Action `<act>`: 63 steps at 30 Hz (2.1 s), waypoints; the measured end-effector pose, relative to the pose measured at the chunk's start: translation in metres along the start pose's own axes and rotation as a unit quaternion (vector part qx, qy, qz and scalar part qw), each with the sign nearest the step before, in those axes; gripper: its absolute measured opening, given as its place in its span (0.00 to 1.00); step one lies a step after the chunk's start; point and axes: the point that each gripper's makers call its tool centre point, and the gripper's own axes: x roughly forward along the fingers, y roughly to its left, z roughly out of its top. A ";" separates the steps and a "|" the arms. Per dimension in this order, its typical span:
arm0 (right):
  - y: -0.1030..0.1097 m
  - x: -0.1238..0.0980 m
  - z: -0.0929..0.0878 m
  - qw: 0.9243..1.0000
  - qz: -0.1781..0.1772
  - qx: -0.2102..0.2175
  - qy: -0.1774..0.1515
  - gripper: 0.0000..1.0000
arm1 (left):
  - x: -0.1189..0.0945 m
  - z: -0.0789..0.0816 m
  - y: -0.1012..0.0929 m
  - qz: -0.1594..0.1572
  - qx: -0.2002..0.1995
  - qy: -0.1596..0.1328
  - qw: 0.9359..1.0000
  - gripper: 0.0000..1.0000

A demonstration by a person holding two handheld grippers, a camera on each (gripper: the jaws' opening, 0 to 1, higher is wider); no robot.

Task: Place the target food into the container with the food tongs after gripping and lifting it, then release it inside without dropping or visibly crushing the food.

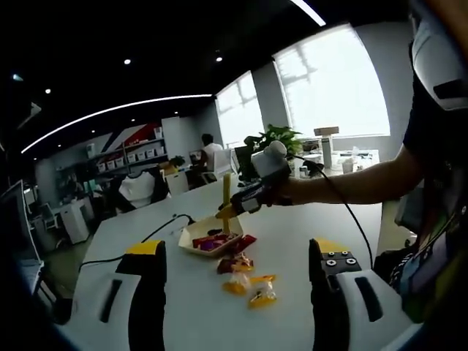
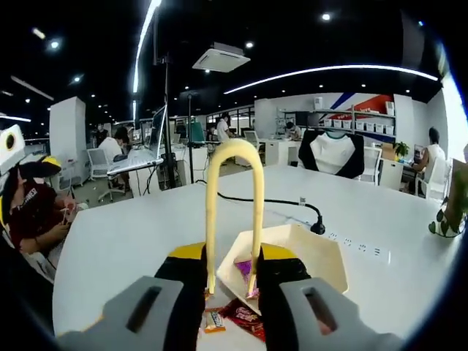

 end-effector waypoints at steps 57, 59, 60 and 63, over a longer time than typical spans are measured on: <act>0.147 -0.033 -0.070 0.910 0.386 -0.144 0.057 0.25 | 0.003 -0.009 0.000 0.004 -0.012 0.009 1.000 0.83; 0.150 -0.032 -0.073 0.905 0.393 -0.151 0.060 0.25 | 0.003 -0.009 0.000 0.003 -0.012 0.009 1.000 0.83; 0.151 -0.031 -0.075 0.903 0.394 -0.161 0.062 0.25 | 0.003 -0.010 0.001 0.004 -0.013 0.011 1.000 0.83; 0.151 -0.028 -0.072 0.902 0.396 -0.160 0.057 0.25 | 0.004 -0.010 0.003 0.006 -0.013 0.010 1.000 0.83</act>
